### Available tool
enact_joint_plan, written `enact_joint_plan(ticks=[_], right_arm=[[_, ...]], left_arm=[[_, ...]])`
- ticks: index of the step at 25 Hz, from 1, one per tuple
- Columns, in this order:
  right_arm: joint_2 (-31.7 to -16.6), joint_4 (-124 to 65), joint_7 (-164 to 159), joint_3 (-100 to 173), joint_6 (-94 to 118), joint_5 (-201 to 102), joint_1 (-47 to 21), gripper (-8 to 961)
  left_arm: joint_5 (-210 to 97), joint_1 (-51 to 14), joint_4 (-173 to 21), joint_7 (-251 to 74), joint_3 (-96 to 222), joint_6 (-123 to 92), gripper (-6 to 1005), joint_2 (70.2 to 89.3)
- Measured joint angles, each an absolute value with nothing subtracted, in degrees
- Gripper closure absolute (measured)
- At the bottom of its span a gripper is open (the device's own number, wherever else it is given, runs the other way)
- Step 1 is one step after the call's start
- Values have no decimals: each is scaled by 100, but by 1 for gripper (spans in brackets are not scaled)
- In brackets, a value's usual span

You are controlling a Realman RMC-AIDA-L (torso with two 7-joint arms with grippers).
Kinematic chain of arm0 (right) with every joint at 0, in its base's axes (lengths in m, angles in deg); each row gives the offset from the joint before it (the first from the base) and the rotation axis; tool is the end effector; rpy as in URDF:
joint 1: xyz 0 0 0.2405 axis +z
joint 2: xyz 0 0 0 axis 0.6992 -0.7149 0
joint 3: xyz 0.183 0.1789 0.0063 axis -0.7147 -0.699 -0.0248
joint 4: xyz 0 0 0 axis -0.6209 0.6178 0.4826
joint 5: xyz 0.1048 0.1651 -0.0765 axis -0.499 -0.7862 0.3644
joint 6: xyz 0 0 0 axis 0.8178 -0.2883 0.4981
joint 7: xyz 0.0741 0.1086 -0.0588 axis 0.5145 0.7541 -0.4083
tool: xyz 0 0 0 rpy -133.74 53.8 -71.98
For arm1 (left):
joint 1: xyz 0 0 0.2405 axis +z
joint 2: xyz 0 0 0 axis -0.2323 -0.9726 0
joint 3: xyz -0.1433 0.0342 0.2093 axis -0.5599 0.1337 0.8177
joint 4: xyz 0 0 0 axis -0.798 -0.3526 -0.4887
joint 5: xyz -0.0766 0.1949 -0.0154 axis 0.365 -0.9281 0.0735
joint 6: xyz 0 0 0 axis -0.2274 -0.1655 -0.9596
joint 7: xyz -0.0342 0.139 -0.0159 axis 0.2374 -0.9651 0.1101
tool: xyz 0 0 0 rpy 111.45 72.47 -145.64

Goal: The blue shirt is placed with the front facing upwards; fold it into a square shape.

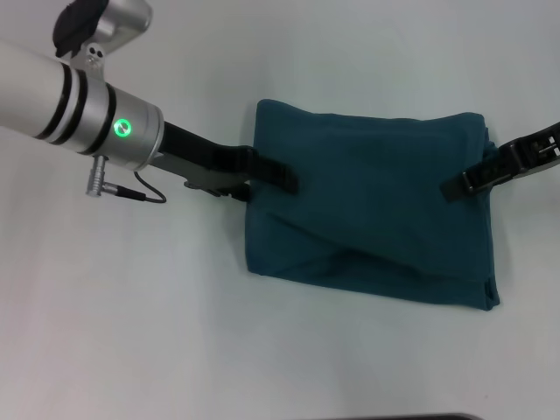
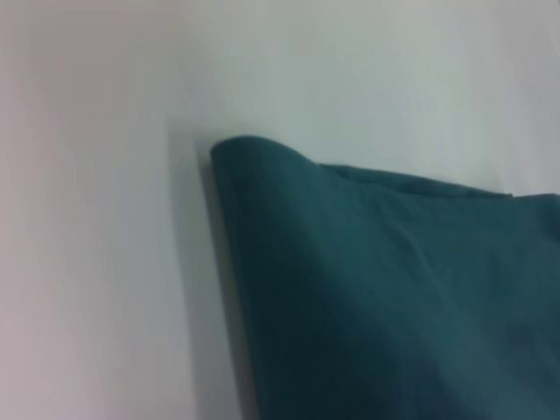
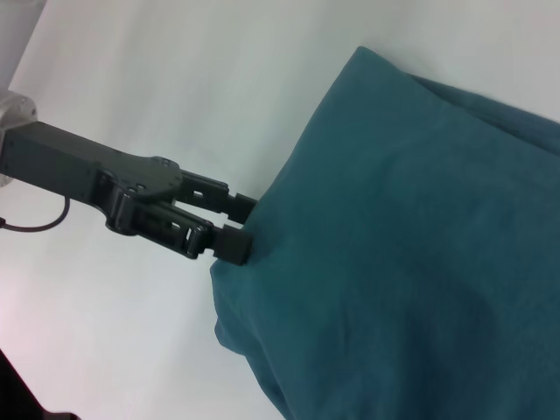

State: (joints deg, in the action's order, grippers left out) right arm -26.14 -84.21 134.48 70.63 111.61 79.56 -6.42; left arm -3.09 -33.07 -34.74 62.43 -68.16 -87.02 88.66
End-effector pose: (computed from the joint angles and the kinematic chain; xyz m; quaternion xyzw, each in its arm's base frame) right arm 0.2433 0.3362 0.0639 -0.8395 0.5423 -0.0207 0.0275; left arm -0.1947 0.3684 -0.0694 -0.8016 -0.5966 -0.0106 0.0367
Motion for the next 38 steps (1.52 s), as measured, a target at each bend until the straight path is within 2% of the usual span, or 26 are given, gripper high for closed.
enact_joint_plan(ticks=[17, 23, 28, 38], right_arm=[[-2619, -8421, 13461, 7056, 11165, 7954, -624, 373], [-2631, -8421, 13465, 7068, 11155, 7954, -613, 373], [-2638, -8421, 13480, 7064, 11155, 7954, -613, 373], [-2638, -8421, 13458, 7063, 11125, 7954, -613, 374]], left_arm=[[-324, -3532, -3742, 6298, -6309, -8477, 119, 8883], [-333, -3512, -3617, 6360, -6162, -8446, 267, 8886], [-325, -3488, -3605, 6372, -6159, -8436, 470, 8887], [-253, -3218, -3247, 6398, -6277, -8827, 756, 8880]])
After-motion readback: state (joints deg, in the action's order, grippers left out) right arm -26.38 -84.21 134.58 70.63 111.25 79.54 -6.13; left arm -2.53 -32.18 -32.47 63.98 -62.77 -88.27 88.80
